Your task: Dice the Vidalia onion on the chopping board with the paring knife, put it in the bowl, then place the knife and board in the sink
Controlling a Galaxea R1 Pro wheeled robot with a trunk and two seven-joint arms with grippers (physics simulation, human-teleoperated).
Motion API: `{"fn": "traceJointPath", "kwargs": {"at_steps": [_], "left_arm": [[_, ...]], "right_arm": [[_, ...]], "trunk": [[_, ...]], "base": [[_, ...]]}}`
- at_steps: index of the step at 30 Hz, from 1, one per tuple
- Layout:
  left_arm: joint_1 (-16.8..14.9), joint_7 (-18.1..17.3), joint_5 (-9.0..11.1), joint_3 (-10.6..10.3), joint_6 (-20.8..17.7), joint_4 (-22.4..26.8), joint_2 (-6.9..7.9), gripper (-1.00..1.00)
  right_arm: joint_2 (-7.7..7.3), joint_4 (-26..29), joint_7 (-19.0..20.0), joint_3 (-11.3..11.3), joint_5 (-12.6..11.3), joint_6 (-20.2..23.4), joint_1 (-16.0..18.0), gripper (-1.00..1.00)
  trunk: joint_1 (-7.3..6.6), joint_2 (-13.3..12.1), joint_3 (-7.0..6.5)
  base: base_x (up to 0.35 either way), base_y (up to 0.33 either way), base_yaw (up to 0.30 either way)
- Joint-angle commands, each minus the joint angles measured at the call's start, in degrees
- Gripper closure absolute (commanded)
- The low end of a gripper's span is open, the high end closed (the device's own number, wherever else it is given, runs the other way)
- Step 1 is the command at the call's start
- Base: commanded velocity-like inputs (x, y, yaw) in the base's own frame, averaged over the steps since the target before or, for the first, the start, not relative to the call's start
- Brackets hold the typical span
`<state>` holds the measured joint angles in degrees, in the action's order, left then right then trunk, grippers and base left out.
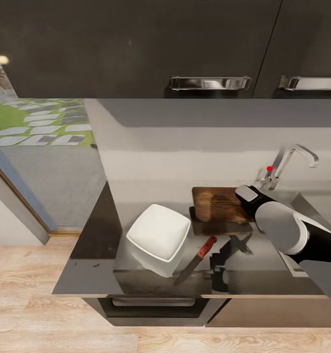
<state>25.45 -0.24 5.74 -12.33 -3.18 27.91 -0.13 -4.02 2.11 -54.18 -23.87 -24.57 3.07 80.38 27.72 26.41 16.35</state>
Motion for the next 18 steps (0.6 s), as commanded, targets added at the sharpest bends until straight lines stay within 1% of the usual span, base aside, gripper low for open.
{"fn": "traceJointPath", "kwargs": {"at_steps": [1, 9, 11, 12, 18], "left_arm": [[0.04, -0.02, 0.59, -0.15, -0.33, 0.20, 0.04, -1.00], [0.04, -0.02, 0.59, -0.15, -0.33, 0.13, 0.04, -1.00], [0.04, -0.02, 0.59, -0.15, -0.33, 0.13, 0.04, -1.00], [0.04, -0.02, 0.59, -0.15, -0.33, 0.17, 0.04, -1.00], [0.04, -0.02, 0.59, -0.15, -0.33, 0.14, 0.04, -1.00]], "right_arm": [[0.02, 0.03, -0.08, 0.14, -0.21, 0.11, 0.04, 1.00], [0.22, -0.59, -0.19, 0.18, -0.21, -0.20, 0.04, 1.00], [0.22, -0.74, -0.70, 0.21, -0.21, -1.16, 0.04, 1.00], [0.25, -0.77, -1.57, 0.22, -0.18, -1.56, 0.04, 1.00], [0.32, -0.79, -2.33, 0.22, -0.15, -1.81, 0.04, 1.00]], "trunk": [[0.03, 0.10, 0.09], [0.03, 0.10, 0.09], [0.03, 0.10, 0.09], [0.03, 0.10, 0.09], [0.03, 0.10, 0.09]], "base": [[0.000, 0.018, 0.000], [0.000, 0.004, 0.000], [0.000, 0.000, 0.000], [0.000, 0.000, 0.000], [0.000, 0.000, 0.000]]}}
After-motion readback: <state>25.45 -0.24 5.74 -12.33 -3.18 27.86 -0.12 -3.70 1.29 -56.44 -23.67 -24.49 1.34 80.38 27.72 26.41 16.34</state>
